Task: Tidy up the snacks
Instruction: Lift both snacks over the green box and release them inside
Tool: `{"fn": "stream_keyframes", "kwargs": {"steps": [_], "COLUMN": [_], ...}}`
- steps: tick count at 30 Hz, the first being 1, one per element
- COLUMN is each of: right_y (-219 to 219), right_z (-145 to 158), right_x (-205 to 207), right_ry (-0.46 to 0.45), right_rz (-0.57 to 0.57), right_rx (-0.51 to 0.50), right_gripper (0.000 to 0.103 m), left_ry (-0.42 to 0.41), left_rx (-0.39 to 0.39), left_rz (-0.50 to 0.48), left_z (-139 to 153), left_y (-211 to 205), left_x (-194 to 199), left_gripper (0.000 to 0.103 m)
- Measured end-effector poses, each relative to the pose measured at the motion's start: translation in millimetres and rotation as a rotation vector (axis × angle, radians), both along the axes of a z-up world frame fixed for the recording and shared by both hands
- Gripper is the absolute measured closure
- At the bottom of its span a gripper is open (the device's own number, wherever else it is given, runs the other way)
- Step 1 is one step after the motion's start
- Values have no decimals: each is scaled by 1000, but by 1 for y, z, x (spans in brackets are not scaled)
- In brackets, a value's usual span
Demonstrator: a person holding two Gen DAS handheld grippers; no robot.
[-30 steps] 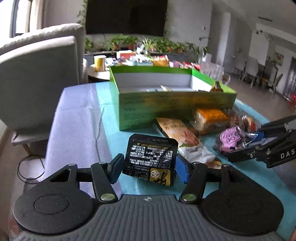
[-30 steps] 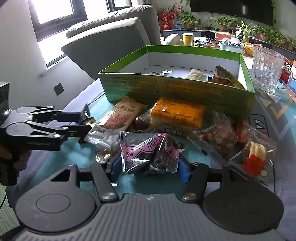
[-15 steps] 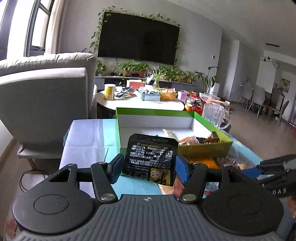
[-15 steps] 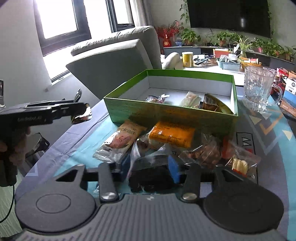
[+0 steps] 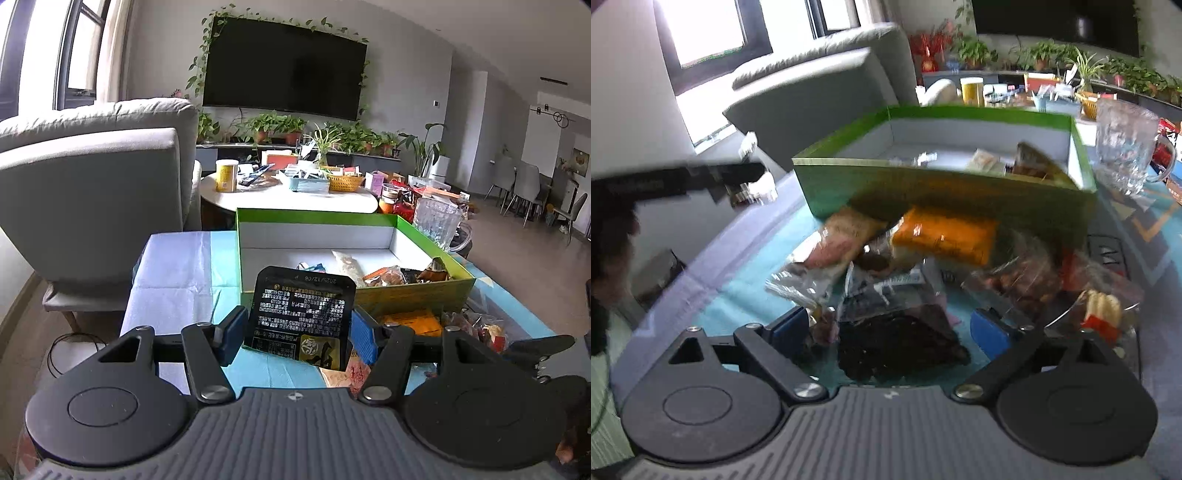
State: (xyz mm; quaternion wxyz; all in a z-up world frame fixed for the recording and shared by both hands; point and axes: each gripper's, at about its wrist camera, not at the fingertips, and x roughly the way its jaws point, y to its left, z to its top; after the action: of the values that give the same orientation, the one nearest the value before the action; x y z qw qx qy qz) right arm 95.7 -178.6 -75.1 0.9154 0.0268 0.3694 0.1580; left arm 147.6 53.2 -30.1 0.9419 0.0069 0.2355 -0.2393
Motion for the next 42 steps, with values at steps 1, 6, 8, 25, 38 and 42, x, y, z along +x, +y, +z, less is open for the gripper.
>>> {"fn": "stream_keyframes", "kwargs": {"steps": [1, 6, 8, 25, 38, 42], "right_y": [-2, -19, -23, -44, -66, -66], "right_z": [0, 20, 33, 85, 76, 68], "right_x": [0, -11, -15, 41, 81, 92], "right_ry": [10, -29, -71, -298, -276, -251], "right_rz": [1, -24, -22, -100, -137, -138], "right_rx": [7, 67, 88, 92, 72, 74], "right_gripper": [51, 56, 56, 56, 56, 56], "left_ry": [-4, -15, -17, -48, 16, 57], "left_rx": [1, -26, -45, -121, -106, -85], "left_rz": [0, 17, 20, 100, 114, 106], "left_z": [1, 5, 7, 37, 21, 9], "left_y": [0, -1, -3, -43, -65, -70], "left_x": [0, 4, 8, 57, 95, 109], "left_gripper": [47, 47, 47, 47, 46, 46]}}
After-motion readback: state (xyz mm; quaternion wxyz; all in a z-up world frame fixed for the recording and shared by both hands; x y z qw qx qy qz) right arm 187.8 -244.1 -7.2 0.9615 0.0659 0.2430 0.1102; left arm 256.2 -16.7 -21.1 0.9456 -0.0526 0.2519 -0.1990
